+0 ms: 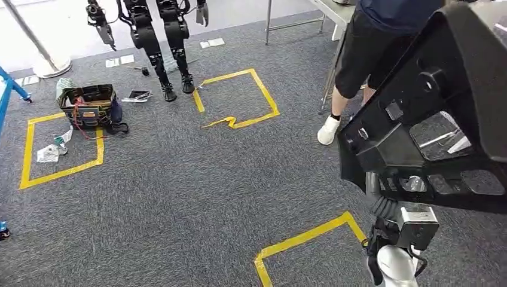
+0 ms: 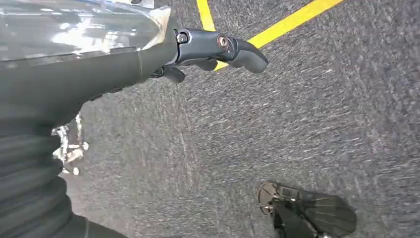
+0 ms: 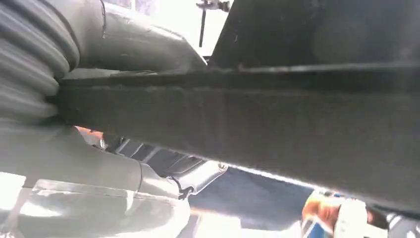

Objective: Take the parts from the cabinet and place them on the table.

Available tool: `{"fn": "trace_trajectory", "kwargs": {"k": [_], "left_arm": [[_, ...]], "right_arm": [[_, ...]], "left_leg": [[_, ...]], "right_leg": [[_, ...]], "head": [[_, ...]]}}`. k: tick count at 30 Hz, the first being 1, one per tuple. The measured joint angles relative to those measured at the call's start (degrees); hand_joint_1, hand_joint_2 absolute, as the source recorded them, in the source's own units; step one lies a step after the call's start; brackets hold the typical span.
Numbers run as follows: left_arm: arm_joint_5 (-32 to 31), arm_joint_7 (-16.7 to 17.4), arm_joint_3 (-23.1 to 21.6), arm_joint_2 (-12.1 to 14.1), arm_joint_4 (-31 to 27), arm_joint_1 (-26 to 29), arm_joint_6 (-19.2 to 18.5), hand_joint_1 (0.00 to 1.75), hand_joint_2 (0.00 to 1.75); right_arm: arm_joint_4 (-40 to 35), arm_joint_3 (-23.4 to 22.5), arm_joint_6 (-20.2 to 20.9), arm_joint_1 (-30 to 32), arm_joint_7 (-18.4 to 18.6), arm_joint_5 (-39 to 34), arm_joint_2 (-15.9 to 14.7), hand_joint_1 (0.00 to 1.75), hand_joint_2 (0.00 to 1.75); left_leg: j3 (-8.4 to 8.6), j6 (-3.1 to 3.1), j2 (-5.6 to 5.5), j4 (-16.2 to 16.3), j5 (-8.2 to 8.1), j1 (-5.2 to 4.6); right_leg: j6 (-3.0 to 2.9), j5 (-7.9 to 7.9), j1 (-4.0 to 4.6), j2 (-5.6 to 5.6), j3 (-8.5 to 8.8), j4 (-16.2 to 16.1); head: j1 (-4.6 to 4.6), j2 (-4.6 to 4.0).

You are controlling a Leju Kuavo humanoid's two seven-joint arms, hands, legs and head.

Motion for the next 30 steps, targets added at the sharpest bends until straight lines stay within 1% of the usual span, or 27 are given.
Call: {"fn": "trace_trajectory", "kwargs": {"k": [1, 2, 3, 5, 6, 7, 8, 9, 10, 11, 12, 13, 14, 15, 16, 17, 19, 20, 21, 22, 23, 24, 26, 27, 28, 29, 30], "left_arm": [[0.22, 0.50, 0.24, 0.06, 0.00, 0.00, -0.11, 0.00, 1.75], [0.54, 0.72, 0.46, 0.04, -0.02, 0.00, -0.29, 0.00, 1.75], [0.72, 0.92, 0.68, 0.13, -0.04, 0.02, -0.35, 0.00, 1.75], [1.11, 1.33, 0.89, 0.15, -0.04, -0.06, -0.39, 0.00, 1.75], [1.31, 1.51, 1.07, 0.20, -0.07, -0.10, -0.31, 0.00, 1.75], [1.79, 1.68, 1.40, 0.33, -0.13, -0.18, 0.00, 0.00, 1.75], [2.12, 1.77, 1.82, 0.33, -0.17, -0.19, 0.33, 0.00, 1.75], [2.51, 1.99, 2.18, 0.39, -0.17, -0.16, 0.46, 0.00, 1.75], [2.60, 2.18, 2.45, 0.44, -0.17, -0.11, 0.57, 0.00, 1.75], [2.78, 2.21, 2.67, 0.46, -0.17, -0.05, 0.68, 0.00, 1.75], [2.82, 2.25, 2.93, 0.48, -0.17, -0.03, 0.77, 0.00, 1.75], [2.82, 2.25, 3.13, 0.50, -0.17, -0.04, 0.83, 0.00, 1.75], [2.82, 2.25, 3.23, 0.55, -0.17, -0.04, 0.85, 0.00, 1.75], [2.82, 2.25, 3.30, 0.61, -0.20, -0.04, 0.87, 0.00, 1.75], [2.80, 2.25, 3.34, 0.66, -0.22, -0.04, 0.90, 0.00, 1.75], [2.67, 2.25, 3.41, 0.77, -0.22, -0.05, 0.83, 0.00, 1.75], [2.45, 1.90, 3.41, 0.83, -0.22, 0.02, 0.72, 0.00, 1.75], [2.43, 1.53, 3.41, 0.87, -0.26, 0.03, 0.72, 0.00, 1.75], [2.25, 1.07, 3.39, 0.94, -0.31, 0.03, 0.83, 0.00, 1.75], [1.97, 0.55, 3.41, 0.96, -0.33, -0.02, 0.89, 0.00, 1.75], [1.73, -0.26, 3.39, 1.05, -0.39, 0.05, 0.92, 0.00, 1.75], [1.36, -0.98, 3.35, 1.11, -0.42, 0.17, 0.79, 0.00, 1.75], [1.16, -2.15, 3.28, 1.14, -0.42, 0.48, 0.48, 0.00, 1.75], [1.16, -2.50, 3.28, 1.16, -0.42, 0.49, 0.31, 0.00, 1.75], [1.16, -2.76, 3.26, 1.18, -0.42, 0.49, 0.13, 0.00, 1.75], [1.14, -2.95, 3.23, 1.14, -0.42, 0.47, -0.18, 0.00, 1.75], [1.14, -3.06, 3.21, 1.11, -0.42, 0.44, -0.46, 0.00, 1.75]], "right_arm": [[-0.02, 0.00, -0.46, -0.02, -0.17, 0.37, 0.30, 1.75, 1.75], [-0.09, 0.00, -0.72, 0.09, -0.24, 0.61, 0.72, 1.75, 1.75], [-0.13, 0.00, -1.00, 0.43, -0.28, 0.92, 1.07, 1.75, 1.75], [-0.22, -0.09, -1.09, 1.12, 0.00, 1.24, 1.35, 1.75, 1.75], [-0.44, -0.09, -1.07, 1.27, 0.20, 1.42, 1.53, 1.75, 1.75], [-0.59, -0.09, -0.74, 1.34, 0.37, 1.46, 1.92, 1.75, 1.75], [-0.57, 0.00, -0.37, 1.12, 0.59, 1.46, 2.27, 1.75, 1.75], [-0.52, 0.22, -0.07, 1.04, 0.68, 1.46, 2.69, 1.75, 1.75], [-0.46, 0.39, 0.15, 0.97, 0.77, 1.46, 2.95, 1.75, 1.75], [-0.28, 0.53, 0.26, 0.97, 0.90, 1.46, 3.13, 1.75, 1.75], [-0.11, 0.55, 0.28, 0.97, 0.96, 1.46, 3.36, 1.75, 1.75], [0.00, 0.55, 0.28, 0.96, 1.01, 1.46, 3.45, 1.75, 1.75], [0.09, 0.55, 0.28, 0.95, 1.01, 1.46, 3.52, 1.75, 1.75], [0.09, 0.55, 0.28, 0.91, 1.01, 1.46, 3.56, 1.75, 1.75], [0.09, 0.55, 0.28, 0.84, 1.01, 1.38, 3.65, 1.75, 1.75], [0.17, 0.55, 0.35, 0.60, 1.05, 1.02, 3.74, 1.75, 1.75], [0.35, 0.59, 0.37, 0.35, 0.94, 0.48, 3.93, 1.75, 1.75], [0.42, 0.59, 0.35, 0.47, 0.68, 0.20, 3.96, 1.75, 1.75], [0.44, 0.61, 0.17, 0.53, 0.22, -0.07, 3.96, 1.75, 1.75], [0.46, 0.61, -0.06, 0.61, -0.22, -0.31, 3.91, 1.75, 1.75], [0.46, 0.63, -0.52, 0.51, -0.55, -0.68, 3.91, 1.75, 1.75], [0.46, 0.65, -0.76, 0.48, -0.92, -0.83, 3.98, 1.75, 1.75], [0.46, 0.70, -0.96, 1.04, -1.09, -0.99, 3.96, 1.75, 1.75], [0.46, 0.68, -1.07, 1.41, -1.09, -0.98, 3.93, 1.75, 1.75], [0.46, 0.66, -1.18, 1.66, -1.09, -0.96, 3.93, 1.75, 1.75], [0.41, 0.63, -1.29, 1.73, -1.07, -0.83, 3.93, 1.75, 1.75], [0.22, 0.61, -1.31, 1.70, -1.01, -0.51, 3.91, 1.75, 1.75]], "left_leg": [[0.10, -0.36, 0.66, 0.16, -0.21, -0.34], [-0.02, -0.73, 1.03, 0.38, -0.47, -0.60], [0.06, -0.97, 1.48, 0.34, -0.44, -0.62], [0.39, -1.29, 2.53, 0.26, -0.41, -0.45], [0.40, -1.70, 2.97, 0.33, -0.72, -0.33], [-0.05, -2.40, -0.78, 1.57, -1.89, 0.06], [-1.25, -2.62, -3.38, 4.42, -3.90, 0.35], [-3.61, -2.81, -4.68, 9.41, -6.63, 0.48], [-5.78, -2.94, -5.05, 13.77, -8.52, 0.54], [-7.64, -3.02, -5.20, 17.25, -9.59, 0.57], [-8.46, -2.99, -5.23, 18.39, -9.22, 0.58], [-7.84, -2.90, -5.25, 16.80, -7.59, 0.62], [-6.06, -2.78, -5.41, 13.17, -5.12, 0.68], [-3.39, -2.61, -6.03, 7.84, -2.33, 0.84], [-1.12, -2.50, -8.19, 3.40, -0.42, 1.10], [-0.03, -2.41, -11.92, 0.79, -0.91, 1.41], [-0.17, -2.14, -10.19, 0.78, -0.72, 0.88], [-0.11, -1.82, -9.52, 0.77, -0.59, 0.55], [-0.01, -1.29, -8.63, 0.17, -0.12, 0.69], [0.12, -0.73, -7.54, -0.36, 0.42, 1.02], [0.07, -0.50, -6.90, -0.60, 0.53, 0.87], [0.02, -0.37, -5.93, -0.60, 0.57, 0.80], [-0.12, -0.30, -3.88, -0.56, 0.52, 0.59], [-0.15, -0.31, -3.03, -0.56, 0.50, 0.59], [-0.16, -0.33, -2.23, -0.55, 0.48, 0.60], [-0.10, -0.42, -1.44, -0.54, 0.42, 0.62], [0.01, -0.58, -0.69, -0.52, 0.31, 0.66]], "right_leg": [[-0.28, -0.03, 0.15, -3.02, 2.17, -4.51], [-0.74, 0.35, 0.67, -2.56, 2.67, -4.51], [-1.40, 0.42, 0.59, -1.63, 2.53, -4.41], [-1.76, 0.53, 0.79, -0.50, 2.28, -4.42], [-2.28, 0.81, 0.18, 0.22, 2.37, -4.66], [-2.59, 1.00, -0.18, 0.93, 2.32, -4.69], [-2.99, 1.09, -0.22, 1.46, 2.25, -4.69], [-3.30, 1.11, -0.21, 2.08, 2.11, -4.69], [-3.47, 1.22, -0.16, 2.79, 1.95, -4.69], [-3.58, 1.32, -0.07, 3.47, 1.85, -4.68], [-3.62, 1.37, -0.04, 4.28, 1.78, -4.66], [-3.53, 1.43, -0.04, 4.99, 1.80, -4.66], [-3.44, 1.49, -0.05, 5.73, 1.89, -4.65], [-3.35, 1.54, -0.07, 6.50, 1.99, -4.65], [-3.21, 1.62, -0.10, 7.07, 1.99, -4.65], [-2.89, 1.75, 0.45, 7.73, 1.64, -4.46], [-2.19, 2.19, 0.04, 8.93, 1.11, -4.64], [-1.78, 2.46, -0.31, 9.69, 0.95, -4.92], [-1.27, 2.74, -0.18, 10.44, 0.40, -5.08], [-1.34, 2.32, -0.12, 8.29, -0.14, -4.14], [-1.63, 0.84, 0.41, 4.99, -1.20, -1.97], [-2.02, -1.10, 0.43, 3.52, -2.96, 1.95], [-2.30, -4.68, 0.34, 2.54, -7.26, 11.55], [-1.98, -4.99, 0.29, 2.36, -8.01, 13.47], [-1.52, -4.52, 0.18, 2.18, -7.47, 12.57], [-0.88, -3.13, 0.07, 1.84, -5.37, 8.98], [-0.24, -1.25, -0.04, 1.12, -2.28, 3.40]], "head": [[0.07, 0.00], [0.00, 0.00], [-0.26, 0.00], [-0.26, 0.00], [-0.17, 0.00], [-0.48, 0.00], [-0.66, 0.00], [-0.66, 0.00], [-0.68, 0.00], [-0.70, 0.00], [-0.66, 0.00], [-0.70, 0.00], [-0.68, 0.00], [-0.70, 0.00], [-0.70, 0.00], [-0.61, 0.00], [-0.52, 0.00], [-0.55, 0.00], [-0.52, 0.00], [-0.52, 0.00], [-0.16, 0.00], [0.20, 0.00], [0.18, 0.00], [0.24, 0.00], [0.24, 0.00], [0.28, 0.00], [0.26, 0.00]]}}
